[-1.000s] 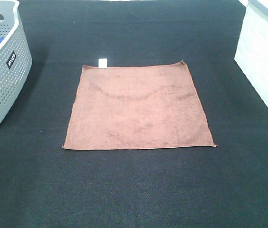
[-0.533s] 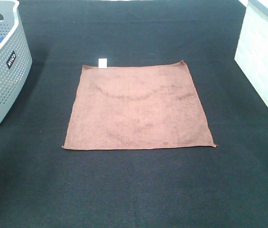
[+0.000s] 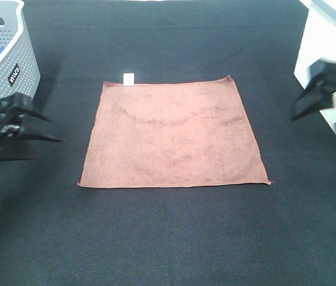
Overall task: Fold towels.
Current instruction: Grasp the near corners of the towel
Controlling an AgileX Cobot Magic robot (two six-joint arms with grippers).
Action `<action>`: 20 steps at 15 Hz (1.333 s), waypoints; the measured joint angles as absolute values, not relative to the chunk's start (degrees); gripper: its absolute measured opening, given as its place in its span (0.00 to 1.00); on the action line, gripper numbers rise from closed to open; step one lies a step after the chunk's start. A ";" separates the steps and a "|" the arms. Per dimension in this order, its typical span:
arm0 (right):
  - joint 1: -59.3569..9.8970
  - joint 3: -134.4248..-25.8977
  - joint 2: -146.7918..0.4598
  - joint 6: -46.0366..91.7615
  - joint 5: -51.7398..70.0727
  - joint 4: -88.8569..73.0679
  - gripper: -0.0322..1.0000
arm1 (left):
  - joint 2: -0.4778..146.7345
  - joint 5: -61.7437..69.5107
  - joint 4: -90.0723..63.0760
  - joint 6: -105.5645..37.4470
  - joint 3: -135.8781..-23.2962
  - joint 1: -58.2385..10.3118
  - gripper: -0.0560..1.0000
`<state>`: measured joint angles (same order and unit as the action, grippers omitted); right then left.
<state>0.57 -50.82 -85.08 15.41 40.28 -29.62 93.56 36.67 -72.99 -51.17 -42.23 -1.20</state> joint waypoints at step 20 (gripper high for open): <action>0.06 -59.30 -117.74 39.25 39.88 -53.97 0.73 | 117.51 28.25 -81.82 -51.68 -55.52 -15.13 0.68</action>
